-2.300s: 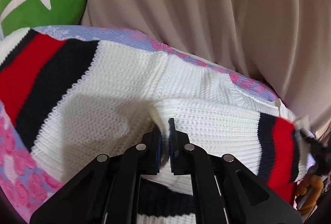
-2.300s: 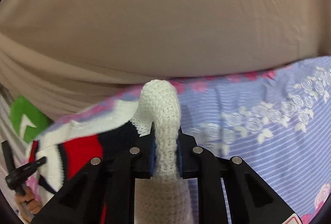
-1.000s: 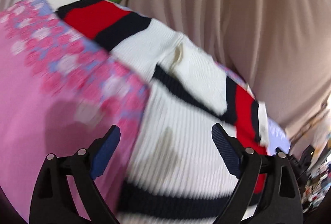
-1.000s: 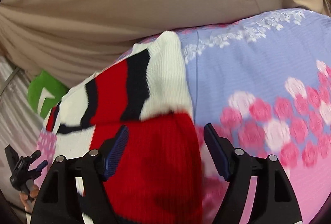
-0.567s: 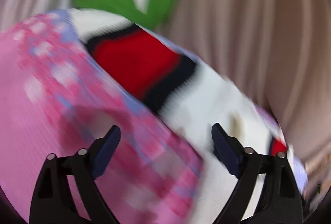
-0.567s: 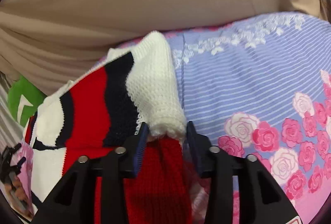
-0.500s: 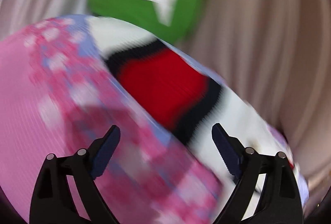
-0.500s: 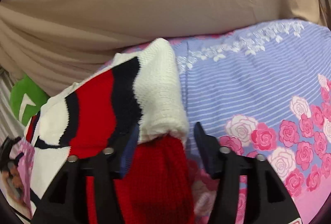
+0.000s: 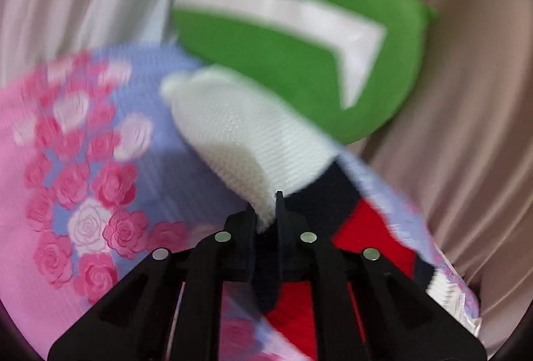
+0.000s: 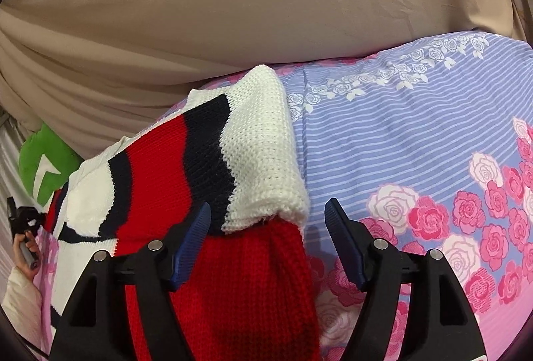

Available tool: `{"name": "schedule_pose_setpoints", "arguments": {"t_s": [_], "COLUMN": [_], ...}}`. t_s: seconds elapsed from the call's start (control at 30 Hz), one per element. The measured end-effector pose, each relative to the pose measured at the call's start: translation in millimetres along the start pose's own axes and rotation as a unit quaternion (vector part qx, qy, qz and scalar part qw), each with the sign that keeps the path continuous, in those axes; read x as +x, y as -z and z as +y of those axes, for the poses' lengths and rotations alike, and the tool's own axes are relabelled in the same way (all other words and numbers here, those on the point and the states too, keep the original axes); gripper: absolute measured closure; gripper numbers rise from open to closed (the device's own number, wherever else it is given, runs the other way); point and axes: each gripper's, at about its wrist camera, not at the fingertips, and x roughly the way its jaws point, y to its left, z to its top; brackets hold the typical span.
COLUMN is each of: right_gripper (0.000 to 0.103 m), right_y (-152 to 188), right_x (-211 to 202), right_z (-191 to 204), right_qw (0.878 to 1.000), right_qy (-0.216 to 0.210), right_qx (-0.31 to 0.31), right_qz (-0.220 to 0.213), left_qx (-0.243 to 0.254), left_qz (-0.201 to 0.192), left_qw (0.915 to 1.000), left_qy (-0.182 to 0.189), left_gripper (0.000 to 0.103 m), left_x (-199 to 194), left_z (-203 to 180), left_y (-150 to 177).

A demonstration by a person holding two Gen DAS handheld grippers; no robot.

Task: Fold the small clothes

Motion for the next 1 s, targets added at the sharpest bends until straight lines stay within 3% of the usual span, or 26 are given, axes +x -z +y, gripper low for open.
{"name": "schedule_pose_setpoints", "arguments": {"t_s": [0.1, 0.17, 0.23, 0.3, 0.37, 0.4, 0.47, 0.53, 0.6, 0.7, 0.8, 0.9, 1.0], "right_gripper": [0.034, 0.034, 0.034, 0.033, 0.031, 0.03, 0.03, 0.029, 0.028, 0.028, 0.028, 0.028, 0.028], "right_y": [0.8, 1.5, 2.4, 2.8, 3.5, 3.8, 6.8, 10.0, 8.9, 0.4, -11.4, -13.1, 1.7], "right_x": [-2.4, -5.7, -10.8, -16.5, -24.1, -30.4, -42.5, -54.7, -59.1, -50.2, -21.5, 15.4, 49.6], "right_z": [2.9, 3.3, 2.5, -1.1, -5.5, -8.6, -12.5, -10.9, -0.8, 25.8, 66.7, 124.8, 182.0], "right_qw": [1.0, 1.0, 0.999, 0.999, 0.998, 0.997, 0.995, 0.994, 0.995, 0.992, 0.985, 0.981, 0.969], "right_qy": [0.001, 0.0, -0.002, -0.008, -0.016, -0.019, -0.024, -0.035, -0.059, -0.118, -0.17, -0.165, -0.128], "right_qx": [-0.005, -0.006, -0.003, 0.004, 0.014, 0.021, 0.031, 0.026, 0.011, -0.004, -0.018, -0.087, -0.193], "right_qz": [-0.009, -0.019, -0.032, -0.046, -0.062, -0.074, -0.09, -0.095, -0.081, -0.041, 0.011, 0.049, 0.082], "left_qx": [0.08, 0.132, 0.188, 0.245, 0.282, 0.298, 0.31, 0.297, 0.265, 0.202, 0.147, 0.101, 0.092], "left_qz": [-0.039, -0.047, -0.04, -0.006, 0.037, 0.062, 0.099, 0.129, 0.146, 0.122, 0.108, 0.115, 0.121], "left_qw": [0.9943, 0.9841, 0.9657, 0.9444, 0.9284, 0.9203, 0.913, 0.914, 0.9202, 0.9454, 0.9624, 0.9712, 0.9722], "left_qy": [0.059, 0.11, 0.175, 0.219, 0.24, 0.245, 0.246, 0.245, 0.248, 0.224, 0.201, 0.183, 0.178], "left_gripper": [0.096, 0.096, 0.095, 0.093, 0.088, 0.081, 0.071, 0.07, 0.066, 0.045, 0.041, 0.041, 0.042], "left_x": [-52.9, -88.8, -124.4, -145.9, -148.9, -146.0, -137.6, -133.2, -125.8, -129.2, -124.3, -109.0, -96.5], "left_z": [-66.3, -120.4, -181.5, -236.9, -270.5, -282.0, -284.8, -267.1, -232.7, -174.5, -128.2, -108.7, -103.4], "left_y": [12.1, 32.2, 69.2, 122.6, 176.8, 208.8, 249.3, 269.9, 259.3, 225.0, 193.6, 179.6, 183.3]}}
